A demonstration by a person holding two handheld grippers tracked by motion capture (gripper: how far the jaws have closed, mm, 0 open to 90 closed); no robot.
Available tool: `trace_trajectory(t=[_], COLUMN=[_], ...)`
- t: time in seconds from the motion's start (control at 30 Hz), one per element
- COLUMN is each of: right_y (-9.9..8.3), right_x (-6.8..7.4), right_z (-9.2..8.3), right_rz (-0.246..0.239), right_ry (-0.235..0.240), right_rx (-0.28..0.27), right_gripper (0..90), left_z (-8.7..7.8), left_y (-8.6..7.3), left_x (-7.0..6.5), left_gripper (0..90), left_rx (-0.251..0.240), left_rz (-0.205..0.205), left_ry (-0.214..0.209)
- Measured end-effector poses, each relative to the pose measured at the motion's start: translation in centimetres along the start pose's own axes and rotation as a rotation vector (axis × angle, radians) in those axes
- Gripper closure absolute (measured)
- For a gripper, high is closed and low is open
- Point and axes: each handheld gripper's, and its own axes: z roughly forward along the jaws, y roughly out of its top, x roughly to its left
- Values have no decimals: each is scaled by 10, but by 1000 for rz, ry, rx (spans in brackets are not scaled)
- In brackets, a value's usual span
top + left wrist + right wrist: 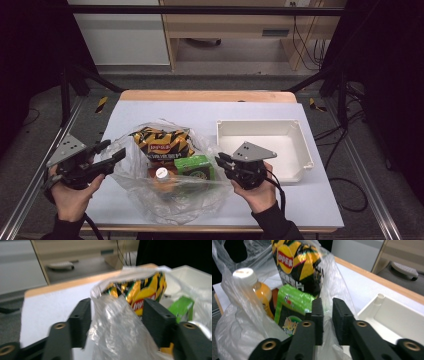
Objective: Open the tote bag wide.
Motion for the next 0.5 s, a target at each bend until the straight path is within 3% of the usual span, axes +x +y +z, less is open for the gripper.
trace_trajectory(t=[0.07, 0.1, 0.2, 0.3, 0.33, 0.37, 0.5], right_y=[-8, -8, -14, -18, -21, -21, -31], right_x=[-1, -1, -4, -7, -10, -10, -21], right_z=[-1, -1, 0, 2, 3, 3, 9], right_rz=[15, 15, 34, 40, 41, 41, 64], right_ry=[-1, -1, -8, -42, -77, -77, -166], right_rx=[6, 6, 10, 0, -5, -5, 15], right_gripper=[851, 851, 865, 871, 878, 878, 887], left_z=[5, 8, 17, 26, 29, 32, 47], left_y=[-7, -11, -24, -35, -39, -43, -61], left_x=[1, 2, 7, 11, 13, 14, 18], left_gripper=[607, 607, 744, 841, 880, 880, 893], left_rx=[31, 48, 96, 130, 139, 150, 204], left_rz=[-1, -8, -23, -34, -34, -32, -47], left_ry=[-4, -8, -19, -20, -17, -15, -10])
